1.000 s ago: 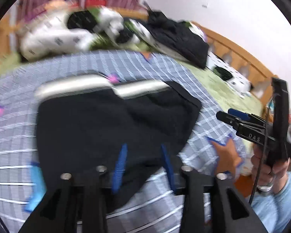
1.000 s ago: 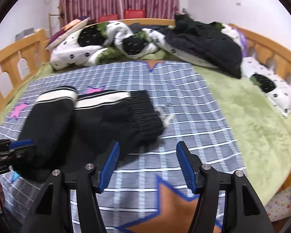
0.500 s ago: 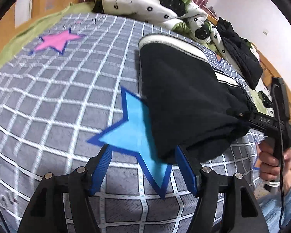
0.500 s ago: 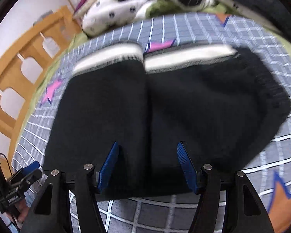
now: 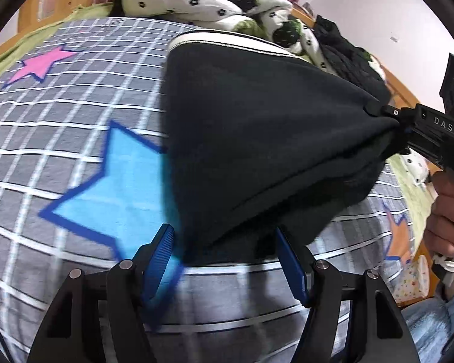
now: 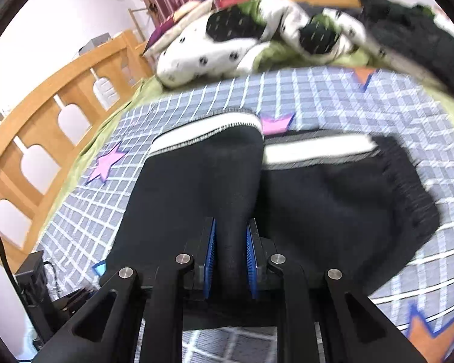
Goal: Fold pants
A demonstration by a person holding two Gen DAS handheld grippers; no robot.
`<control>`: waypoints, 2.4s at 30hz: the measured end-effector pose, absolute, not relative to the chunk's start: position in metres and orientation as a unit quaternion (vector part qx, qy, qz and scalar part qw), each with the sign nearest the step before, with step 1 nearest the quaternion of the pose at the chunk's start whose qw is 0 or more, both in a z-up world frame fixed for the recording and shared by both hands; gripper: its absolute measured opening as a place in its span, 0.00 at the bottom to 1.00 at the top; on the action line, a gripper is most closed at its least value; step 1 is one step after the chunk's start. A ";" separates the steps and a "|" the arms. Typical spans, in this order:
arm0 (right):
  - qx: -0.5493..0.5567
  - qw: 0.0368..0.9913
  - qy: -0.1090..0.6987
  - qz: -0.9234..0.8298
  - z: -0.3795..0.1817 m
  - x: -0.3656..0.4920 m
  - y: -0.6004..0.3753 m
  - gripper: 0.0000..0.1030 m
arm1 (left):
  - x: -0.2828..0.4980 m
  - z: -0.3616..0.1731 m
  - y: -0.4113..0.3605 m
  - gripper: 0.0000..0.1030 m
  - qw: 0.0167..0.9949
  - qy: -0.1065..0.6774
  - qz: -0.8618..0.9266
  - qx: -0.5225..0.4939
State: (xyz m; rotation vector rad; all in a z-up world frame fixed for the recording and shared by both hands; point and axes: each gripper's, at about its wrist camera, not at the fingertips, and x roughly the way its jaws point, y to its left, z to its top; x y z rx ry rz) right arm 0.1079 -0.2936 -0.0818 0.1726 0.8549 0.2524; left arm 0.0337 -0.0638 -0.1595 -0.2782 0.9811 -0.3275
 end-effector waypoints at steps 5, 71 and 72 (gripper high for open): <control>0.073 0.915 0.385 0.101 -0.072 0.098 -0.320 0.16 | 0.036 -0.157 -0.079 0.64 0.868 0.458 -0.132 -0.138; 0.117 0.902 0.416 -0.012 -0.075 0.142 -0.460 0.67 | 0.126 -0.038 -0.063 0.67 0.874 0.431 -0.204 -0.091; 0.118 0.899 0.421 -0.005 -0.081 0.149 -0.459 0.67 | 0.134 -0.049 -0.066 0.67 0.868 0.439 -0.210 -0.096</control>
